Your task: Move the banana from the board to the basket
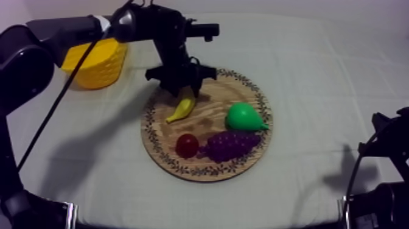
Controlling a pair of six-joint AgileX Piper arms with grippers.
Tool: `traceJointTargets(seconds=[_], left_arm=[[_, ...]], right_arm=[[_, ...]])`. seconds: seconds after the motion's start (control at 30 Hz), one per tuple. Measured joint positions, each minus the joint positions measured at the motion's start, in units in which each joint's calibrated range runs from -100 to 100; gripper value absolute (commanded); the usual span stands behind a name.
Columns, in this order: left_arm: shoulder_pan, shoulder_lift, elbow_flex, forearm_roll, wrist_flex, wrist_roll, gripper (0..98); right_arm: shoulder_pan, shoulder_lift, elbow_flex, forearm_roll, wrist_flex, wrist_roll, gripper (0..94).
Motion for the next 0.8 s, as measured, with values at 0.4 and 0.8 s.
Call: traceJointTargets(seconds=[0.4,0.8], left_arm=[[0.79,1.14,-2.28,-2.69,3.16,-0.63,26.3],[-3.23,-12.93,-8.84,-10.56,13.84,-1.67,25.7]], right_arm=[[0.0,0.0,0.0,0.0,0.0,0.0,0.4],[0.0,0.0,0.0,0.0,0.0,0.0,0.4]])
